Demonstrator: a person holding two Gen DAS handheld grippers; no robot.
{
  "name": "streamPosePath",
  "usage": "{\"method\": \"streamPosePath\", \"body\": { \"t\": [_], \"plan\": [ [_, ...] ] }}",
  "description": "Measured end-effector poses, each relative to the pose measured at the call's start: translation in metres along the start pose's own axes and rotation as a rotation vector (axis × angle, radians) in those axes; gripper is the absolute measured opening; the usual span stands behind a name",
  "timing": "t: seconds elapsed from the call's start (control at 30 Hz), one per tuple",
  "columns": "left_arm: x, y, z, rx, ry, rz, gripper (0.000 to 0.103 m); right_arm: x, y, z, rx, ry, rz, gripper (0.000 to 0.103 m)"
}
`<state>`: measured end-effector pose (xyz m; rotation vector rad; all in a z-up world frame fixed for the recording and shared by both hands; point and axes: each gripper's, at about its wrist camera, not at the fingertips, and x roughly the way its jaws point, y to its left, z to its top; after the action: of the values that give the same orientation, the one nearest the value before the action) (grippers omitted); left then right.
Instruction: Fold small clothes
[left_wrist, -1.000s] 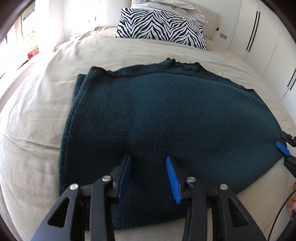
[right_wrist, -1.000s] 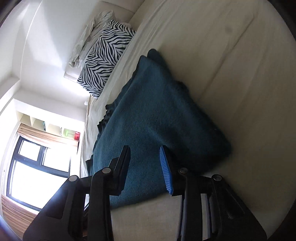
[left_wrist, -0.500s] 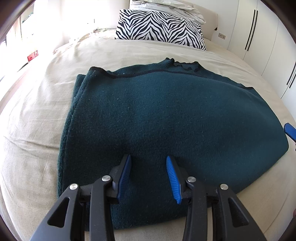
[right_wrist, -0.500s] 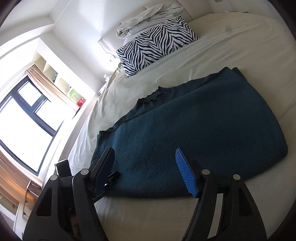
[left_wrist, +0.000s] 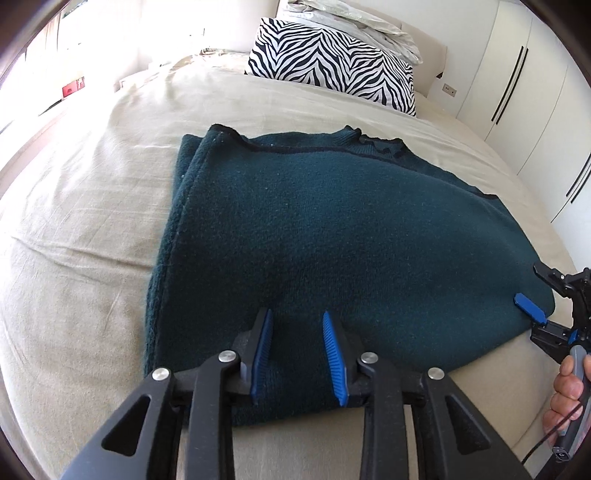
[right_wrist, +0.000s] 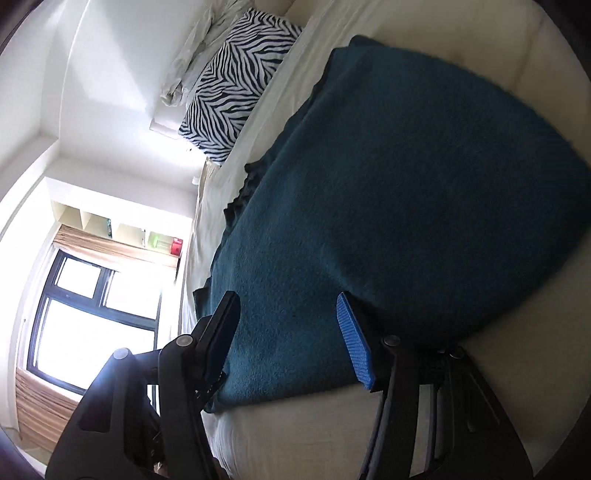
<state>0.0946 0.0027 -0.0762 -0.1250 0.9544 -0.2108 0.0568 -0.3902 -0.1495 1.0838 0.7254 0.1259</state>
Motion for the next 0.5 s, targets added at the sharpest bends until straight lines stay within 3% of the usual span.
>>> {"method": "streamPosePath", "body": {
  "t": [0.13, 0.23, 0.3, 0.4, 0.43, 0.5],
  "plan": [
    [-0.022, -0.027, 0.006, 0.003, -0.043, -0.124, 0.032, -0.053, -0.012, 0.010, 0.059, -0.139, -0.059, 0.057],
    [-0.014, -0.071, 0.009, 0.043, -0.016, -0.276, 0.043, -0.053, 0.010, 0.001, -0.004, -0.113, -0.010, 0.057],
    [0.010, -0.088, 0.010, 0.022, 0.037, -0.363, 0.043, -0.047, 0.020, -0.003, -0.021, -0.069, 0.032, 0.057],
    [0.037, -0.084, 0.007, -0.008, 0.079, -0.309, 0.038, -0.019, 0.025, -0.002, -0.033, 0.005, 0.040, 0.057],
    [0.038, -0.074, 0.005, -0.027, 0.075, -0.319, 0.026, -0.010, 0.023, -0.001, -0.030, 0.030, 0.025, 0.057],
    [0.032, -0.048, 0.004, -0.063, 0.073, -0.315, 0.021, -0.006, 0.007, 0.004, -0.012, 0.031, -0.015, 0.056]
  ]
}}
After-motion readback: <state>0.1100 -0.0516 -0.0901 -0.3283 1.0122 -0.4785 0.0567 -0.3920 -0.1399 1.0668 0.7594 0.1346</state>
